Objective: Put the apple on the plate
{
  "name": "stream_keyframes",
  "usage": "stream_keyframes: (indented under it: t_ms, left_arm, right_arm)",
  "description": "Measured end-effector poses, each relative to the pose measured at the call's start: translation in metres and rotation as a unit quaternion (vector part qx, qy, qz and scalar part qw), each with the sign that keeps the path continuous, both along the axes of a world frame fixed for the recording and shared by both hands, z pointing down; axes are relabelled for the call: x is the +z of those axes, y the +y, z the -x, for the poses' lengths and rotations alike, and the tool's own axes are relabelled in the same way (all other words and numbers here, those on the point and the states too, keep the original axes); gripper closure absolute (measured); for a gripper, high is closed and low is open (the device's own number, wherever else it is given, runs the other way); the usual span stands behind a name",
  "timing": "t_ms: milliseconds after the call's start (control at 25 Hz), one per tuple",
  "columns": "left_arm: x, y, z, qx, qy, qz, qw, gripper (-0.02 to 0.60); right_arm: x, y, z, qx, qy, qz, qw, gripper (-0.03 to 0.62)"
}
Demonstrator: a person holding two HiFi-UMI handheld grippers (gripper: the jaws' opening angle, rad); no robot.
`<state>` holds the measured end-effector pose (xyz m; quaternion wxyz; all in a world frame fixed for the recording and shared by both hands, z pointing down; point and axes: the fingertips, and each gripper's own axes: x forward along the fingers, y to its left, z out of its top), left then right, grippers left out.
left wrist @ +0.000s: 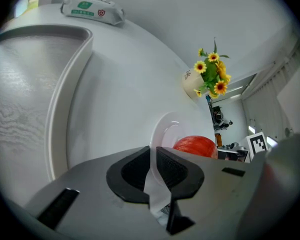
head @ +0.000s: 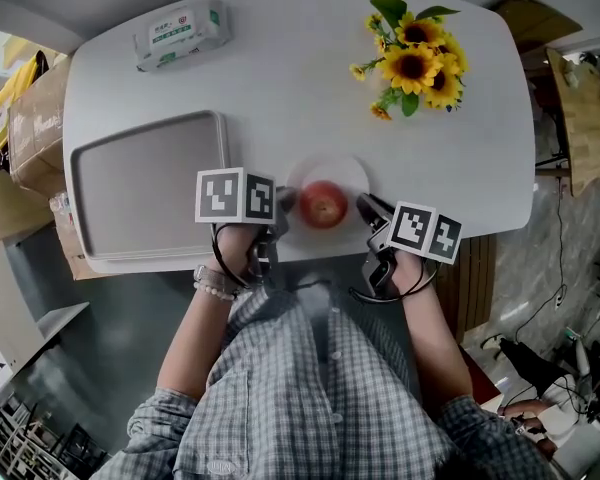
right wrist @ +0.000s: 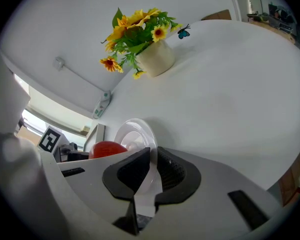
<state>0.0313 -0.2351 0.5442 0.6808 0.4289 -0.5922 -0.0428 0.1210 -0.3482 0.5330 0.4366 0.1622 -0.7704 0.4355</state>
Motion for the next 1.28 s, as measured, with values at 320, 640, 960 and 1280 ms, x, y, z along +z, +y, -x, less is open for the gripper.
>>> stream_keyframes:
  t_ms: [320,640,960,1280]
  left_arm:
    - [-0.014,0.006,0.008,0.007,-0.004,-0.002,1.0,0.537]
    - [-0.034,0.019,0.023,0.007,-0.01,-0.007,0.9999,0.537]
    - [-0.04,0.053,0.04,-0.028,-0.004,-0.012,0.9995,0.537]
    - [-0.047,0.102,0.065,-0.064,-0.015,-0.01,0.9978,0.536]
  right_arm:
    - [-0.014,0.006,0.009,0.0,-0.004,0.003,1.0,0.54]
    - [-0.033,0.019,0.024,-0.01,-0.015,0.011,1.0,0.542]
    - [-0.042,0.049,0.048,-0.038,-0.021,0.014,0.999,0.543]
    - [-0.048,0.092,0.081,-0.077,-0.03,0.016,0.996,0.543]
